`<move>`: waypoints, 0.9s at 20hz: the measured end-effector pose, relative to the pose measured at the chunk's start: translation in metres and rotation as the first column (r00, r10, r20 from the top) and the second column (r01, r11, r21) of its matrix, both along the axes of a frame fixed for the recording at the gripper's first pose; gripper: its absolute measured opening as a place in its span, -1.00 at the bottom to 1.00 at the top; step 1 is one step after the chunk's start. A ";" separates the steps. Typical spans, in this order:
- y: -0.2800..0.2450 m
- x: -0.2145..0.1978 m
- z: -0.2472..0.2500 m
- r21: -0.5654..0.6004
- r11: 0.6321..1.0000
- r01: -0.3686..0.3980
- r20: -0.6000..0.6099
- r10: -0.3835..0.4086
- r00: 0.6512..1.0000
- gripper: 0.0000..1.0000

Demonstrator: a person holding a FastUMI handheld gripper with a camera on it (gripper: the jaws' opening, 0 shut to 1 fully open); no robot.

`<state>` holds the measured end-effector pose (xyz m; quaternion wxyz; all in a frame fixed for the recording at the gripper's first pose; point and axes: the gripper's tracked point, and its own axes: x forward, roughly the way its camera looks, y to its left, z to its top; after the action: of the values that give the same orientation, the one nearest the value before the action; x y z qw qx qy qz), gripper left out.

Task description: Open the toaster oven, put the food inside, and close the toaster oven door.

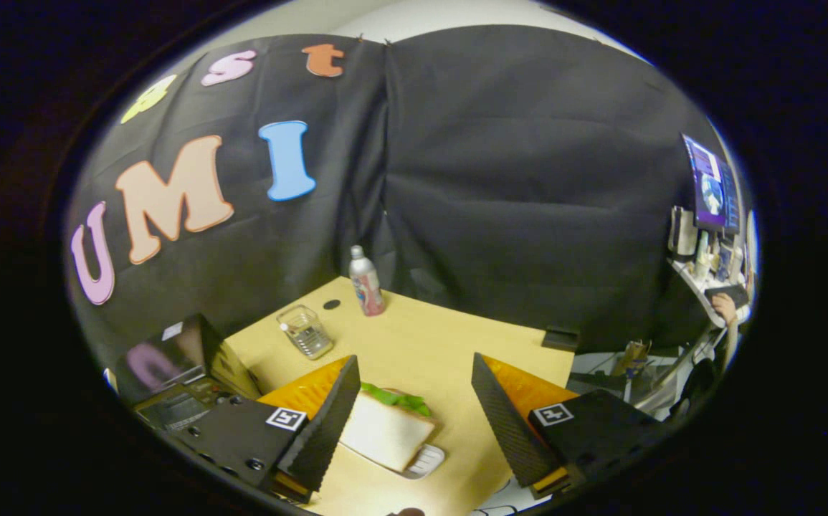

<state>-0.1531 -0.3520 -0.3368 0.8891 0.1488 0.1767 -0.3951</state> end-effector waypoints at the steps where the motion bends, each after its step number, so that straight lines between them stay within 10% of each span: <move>1: -0.004 -0.002 -0.012 0.028 1.000 0.004 -0.007 -0.004 1.000 0.98; 14: 0.030 0.030 -0.129 0.271 0.930 -0.250 -0.021 0.266 0.964 0.98; 18: 0.037 0.045 -0.134 0.265 0.921 -0.286 -0.015 0.300 0.954 0.72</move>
<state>-0.1082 -0.3152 -0.4707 0.9057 0.2249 0.2720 -0.2350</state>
